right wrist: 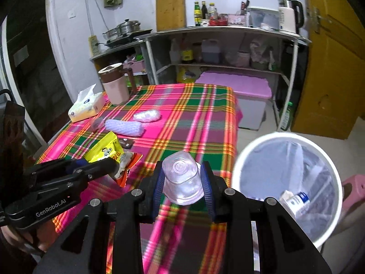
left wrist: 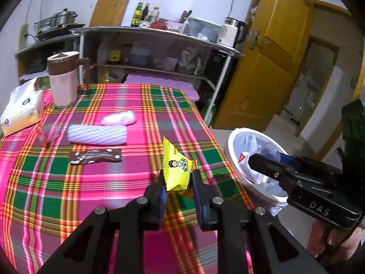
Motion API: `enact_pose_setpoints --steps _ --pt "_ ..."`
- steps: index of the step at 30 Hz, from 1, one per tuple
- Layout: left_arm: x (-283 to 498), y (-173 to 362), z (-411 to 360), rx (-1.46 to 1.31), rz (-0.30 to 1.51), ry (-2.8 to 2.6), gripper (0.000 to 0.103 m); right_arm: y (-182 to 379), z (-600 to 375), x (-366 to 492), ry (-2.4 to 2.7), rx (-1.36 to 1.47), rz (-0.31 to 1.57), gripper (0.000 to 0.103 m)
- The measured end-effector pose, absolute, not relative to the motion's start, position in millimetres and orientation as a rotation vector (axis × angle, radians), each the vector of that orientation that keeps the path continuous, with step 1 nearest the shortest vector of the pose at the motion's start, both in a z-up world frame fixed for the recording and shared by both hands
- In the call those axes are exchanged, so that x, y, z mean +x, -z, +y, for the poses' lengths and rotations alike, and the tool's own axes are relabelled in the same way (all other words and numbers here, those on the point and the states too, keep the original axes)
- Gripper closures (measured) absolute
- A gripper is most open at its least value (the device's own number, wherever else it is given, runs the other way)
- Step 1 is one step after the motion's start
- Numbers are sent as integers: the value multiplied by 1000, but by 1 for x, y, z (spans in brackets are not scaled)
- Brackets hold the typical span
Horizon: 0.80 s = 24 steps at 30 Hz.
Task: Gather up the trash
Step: 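Carry the yellow bag and clear cup over the white bin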
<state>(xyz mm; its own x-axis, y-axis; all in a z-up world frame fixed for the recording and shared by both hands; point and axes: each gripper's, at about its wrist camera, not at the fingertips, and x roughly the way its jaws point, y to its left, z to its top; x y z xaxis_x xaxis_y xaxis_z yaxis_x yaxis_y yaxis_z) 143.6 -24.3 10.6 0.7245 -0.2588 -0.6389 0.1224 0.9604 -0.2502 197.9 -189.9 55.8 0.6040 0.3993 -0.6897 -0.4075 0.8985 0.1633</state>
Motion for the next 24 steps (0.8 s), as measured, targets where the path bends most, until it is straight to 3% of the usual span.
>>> enact_pose_setpoints --steps 24 --pt "171 -7 -120 -110 763 399 82 -42 -297 188 -262 118 819 70"
